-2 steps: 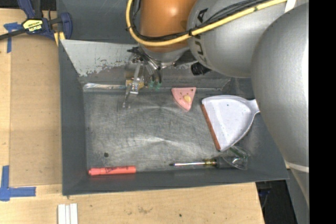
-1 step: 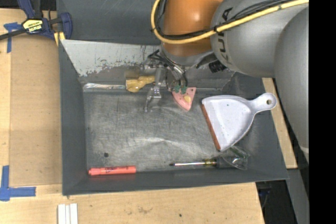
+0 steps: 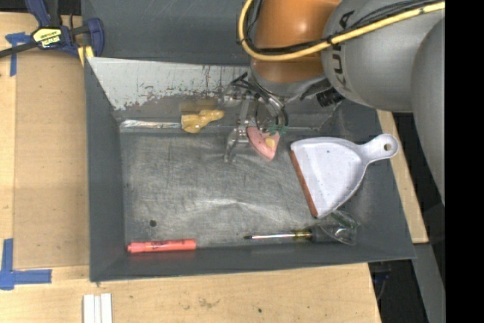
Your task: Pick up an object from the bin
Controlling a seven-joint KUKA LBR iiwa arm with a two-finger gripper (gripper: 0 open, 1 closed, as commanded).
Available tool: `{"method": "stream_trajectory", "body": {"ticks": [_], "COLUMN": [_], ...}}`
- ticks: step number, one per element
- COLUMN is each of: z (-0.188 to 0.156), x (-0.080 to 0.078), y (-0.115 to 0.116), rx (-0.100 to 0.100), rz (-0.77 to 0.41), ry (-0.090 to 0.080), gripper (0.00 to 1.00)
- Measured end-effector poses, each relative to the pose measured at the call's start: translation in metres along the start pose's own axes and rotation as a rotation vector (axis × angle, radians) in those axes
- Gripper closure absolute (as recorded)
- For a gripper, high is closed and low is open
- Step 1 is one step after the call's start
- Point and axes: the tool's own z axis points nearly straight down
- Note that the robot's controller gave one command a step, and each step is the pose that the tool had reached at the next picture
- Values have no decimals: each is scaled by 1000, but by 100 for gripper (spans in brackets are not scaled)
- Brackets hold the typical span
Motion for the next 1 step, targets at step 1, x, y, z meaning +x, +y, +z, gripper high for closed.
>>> {"method": "stream_trajectory", "body": {"ticks": [1], "z": [71], "x": [-6], "y": [10], "rx": [0], "rz": [16], "ry": [-7], "gripper": [0]}}
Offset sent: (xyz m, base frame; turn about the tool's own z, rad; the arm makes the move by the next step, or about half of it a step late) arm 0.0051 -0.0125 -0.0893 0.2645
